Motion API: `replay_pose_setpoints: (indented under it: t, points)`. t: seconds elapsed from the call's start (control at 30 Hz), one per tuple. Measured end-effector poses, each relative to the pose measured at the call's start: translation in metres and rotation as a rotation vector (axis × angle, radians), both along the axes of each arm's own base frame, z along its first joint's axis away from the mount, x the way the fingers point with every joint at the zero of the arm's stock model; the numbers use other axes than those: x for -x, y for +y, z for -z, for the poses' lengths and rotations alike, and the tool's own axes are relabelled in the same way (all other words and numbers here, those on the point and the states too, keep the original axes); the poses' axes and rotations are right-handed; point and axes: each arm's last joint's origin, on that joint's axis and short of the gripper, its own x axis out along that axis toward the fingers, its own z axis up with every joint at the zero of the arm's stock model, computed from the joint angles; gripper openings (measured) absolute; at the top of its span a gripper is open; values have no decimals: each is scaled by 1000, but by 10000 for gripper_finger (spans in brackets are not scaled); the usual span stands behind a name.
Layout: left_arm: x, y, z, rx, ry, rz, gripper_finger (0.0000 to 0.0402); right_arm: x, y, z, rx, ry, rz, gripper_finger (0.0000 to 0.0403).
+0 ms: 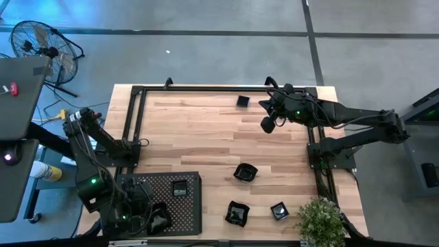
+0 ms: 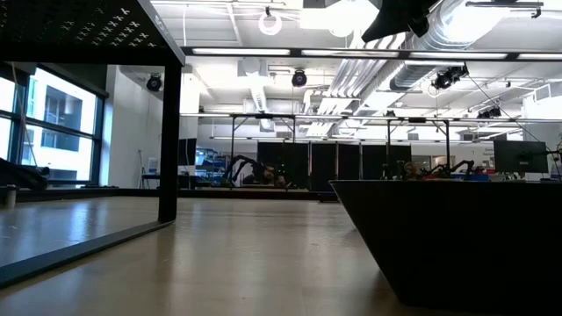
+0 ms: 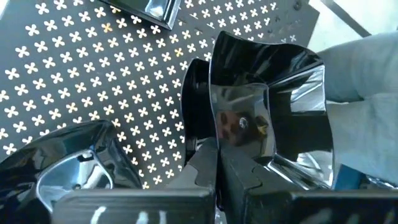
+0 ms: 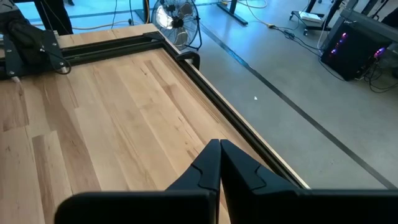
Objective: Pick & Place Mini shaped plates
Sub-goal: Stack the distorted square plate on top of the distorted square plate on the shelf, then stack the leaf-shaped plate on top of the leaf-shaped plate on the shelf
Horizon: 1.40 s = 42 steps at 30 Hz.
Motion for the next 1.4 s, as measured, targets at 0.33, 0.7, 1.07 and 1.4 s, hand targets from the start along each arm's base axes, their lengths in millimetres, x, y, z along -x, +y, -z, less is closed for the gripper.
replay_pose_setpoints:
  t: [0.33, 0.7, 1.07, 1.4]
  points:
    - [-1, -2, 2, -12, 7, 27, 6, 0, 0, -1, 1, -7, 0, 1]
    - [0, -2, 3, -11, 30, 63, 66, 0, 0, -1, 3, -5, -1, 2]
    - [0, -1, -8, -10, -3, 84, 71, 0, 0, -1, 7, -2, -4, 1]
    - [-22, 25, -30, -79, -136, 82, 11, 0, 0, 0, 1, -2, -17, 1]
